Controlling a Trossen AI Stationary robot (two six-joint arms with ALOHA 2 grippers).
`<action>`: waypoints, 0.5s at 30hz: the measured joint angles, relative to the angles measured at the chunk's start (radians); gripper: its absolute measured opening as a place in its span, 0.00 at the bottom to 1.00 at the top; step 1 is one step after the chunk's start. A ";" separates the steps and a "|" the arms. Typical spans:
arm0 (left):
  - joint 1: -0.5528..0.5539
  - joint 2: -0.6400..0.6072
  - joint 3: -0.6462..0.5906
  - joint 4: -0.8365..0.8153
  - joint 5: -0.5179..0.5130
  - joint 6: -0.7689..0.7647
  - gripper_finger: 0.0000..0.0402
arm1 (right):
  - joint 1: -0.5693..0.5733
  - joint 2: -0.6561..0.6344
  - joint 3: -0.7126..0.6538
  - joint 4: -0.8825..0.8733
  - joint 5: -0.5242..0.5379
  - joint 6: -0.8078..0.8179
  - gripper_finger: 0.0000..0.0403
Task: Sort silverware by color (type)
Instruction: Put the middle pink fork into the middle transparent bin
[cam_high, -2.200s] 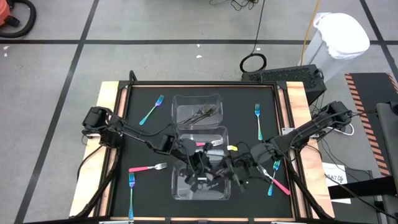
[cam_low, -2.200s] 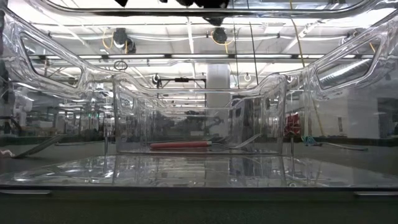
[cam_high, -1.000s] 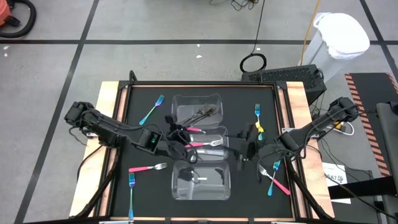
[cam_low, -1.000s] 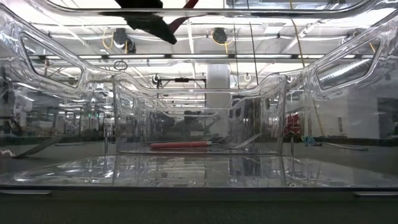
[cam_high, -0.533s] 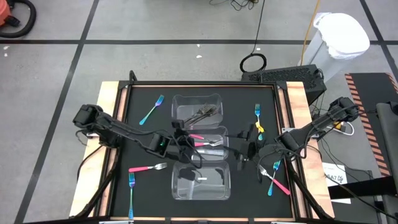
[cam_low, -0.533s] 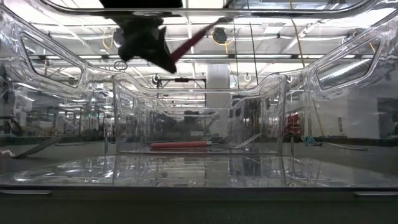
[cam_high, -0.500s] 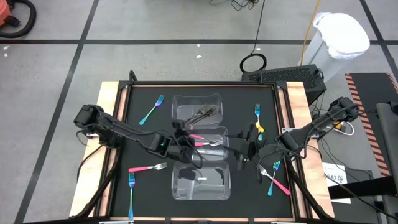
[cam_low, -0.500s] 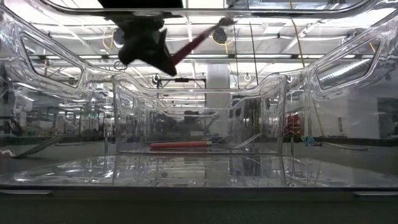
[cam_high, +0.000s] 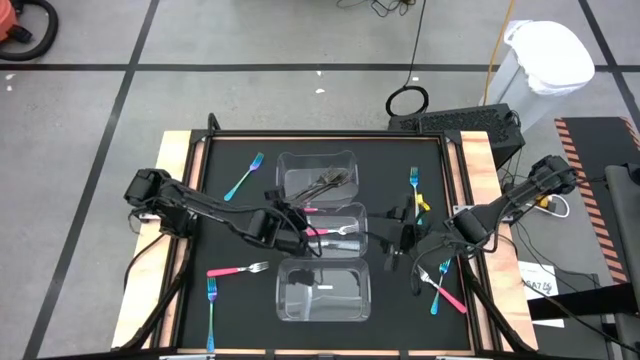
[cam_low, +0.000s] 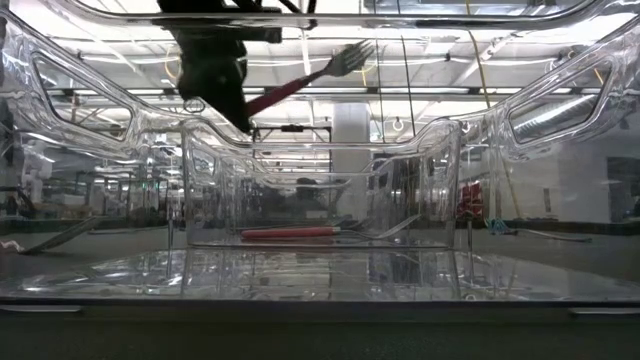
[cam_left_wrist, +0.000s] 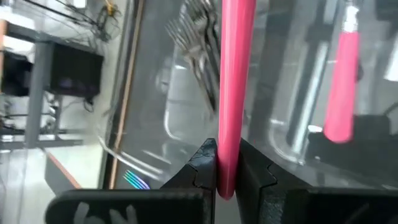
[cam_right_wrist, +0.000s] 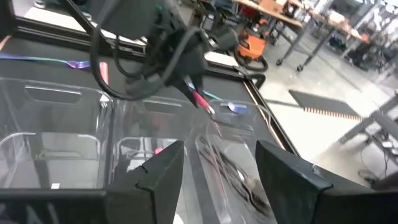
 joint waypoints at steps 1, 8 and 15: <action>-0.009 0.000 0.007 -0.018 0.012 -0.017 0.07 | 0.004 0.000 0.010 -0.027 0.006 0.022 0.49; -0.042 0.000 0.016 -0.004 0.043 -0.019 0.07 | 0.019 0.000 0.029 -0.077 0.009 0.082 0.49; -0.005 0.000 -0.001 0.108 0.077 -0.019 0.16 | 0.019 0.000 0.029 -0.081 0.008 0.067 0.49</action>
